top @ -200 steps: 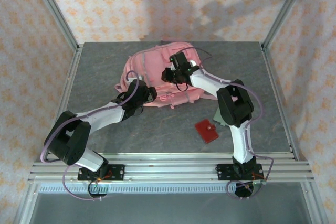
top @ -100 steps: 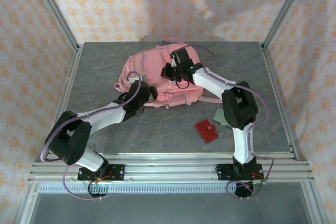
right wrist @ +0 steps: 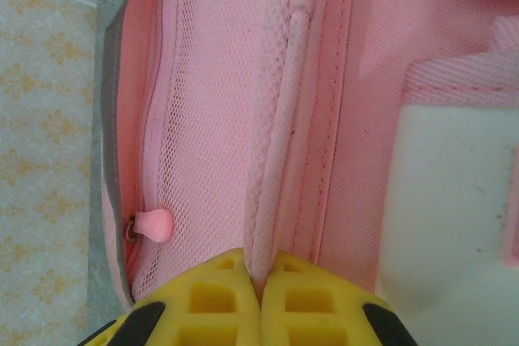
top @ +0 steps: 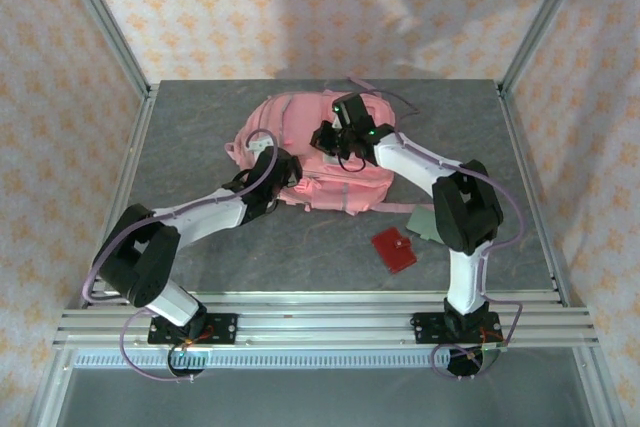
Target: Pack books, pencil case, and school supplies into a backpack
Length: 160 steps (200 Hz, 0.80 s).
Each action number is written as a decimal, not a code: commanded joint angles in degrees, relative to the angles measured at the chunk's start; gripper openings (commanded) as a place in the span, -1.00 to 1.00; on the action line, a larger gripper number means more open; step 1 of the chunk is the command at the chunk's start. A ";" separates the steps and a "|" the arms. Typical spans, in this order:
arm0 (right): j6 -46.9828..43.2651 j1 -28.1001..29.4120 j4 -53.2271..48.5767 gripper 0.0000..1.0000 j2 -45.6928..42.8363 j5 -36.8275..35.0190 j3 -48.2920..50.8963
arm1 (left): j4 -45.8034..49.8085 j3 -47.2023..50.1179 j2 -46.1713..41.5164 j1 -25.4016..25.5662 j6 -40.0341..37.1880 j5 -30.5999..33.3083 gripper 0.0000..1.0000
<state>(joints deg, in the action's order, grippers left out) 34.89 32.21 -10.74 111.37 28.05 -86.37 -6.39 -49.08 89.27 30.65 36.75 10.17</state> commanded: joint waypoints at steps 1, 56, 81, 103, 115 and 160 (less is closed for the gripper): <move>-0.27 2.25 6.42 -1.00 -7.10 5.87 0.32 | -1.02 -4.16 2.56 0.22 -1.06 2.38 -0.08; -2.10 2.20 5.92 -1.00 -9.13 2.89 3.31 | 1.84 -3.40 -0.53 -2.53 -2.83 -1.81 -1.00; -2.03 1.92 6.14 -1.00 -9.15 3.24 3.57 | 2.44 -0.50 -5.25 -6.23 -5.38 -9.80 -1.00; -1.55 1.81 6.57 -1.00 -8.98 3.72 3.55 | 3.98 0.38 -8.90 -8.78 -6.66 -14.98 -0.20; -1.24 1.81 6.95 -1.00 -8.81 4.09 3.57 | 4.61 0.35 -10.34 -9.37 -7.66 -16.26 -0.05; -0.70 1.81 7.24 -1.00 -8.63 4.13 3.49 | 5.16 -1.76 -10.09 -9.91 -9.00 -21.61 0.07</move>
<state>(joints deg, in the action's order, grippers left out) 34.72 32.62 -9.06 107.50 28.62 -82.04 -1.91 -49.04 78.65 20.88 29.45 -6.35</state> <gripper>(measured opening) 0.043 0.533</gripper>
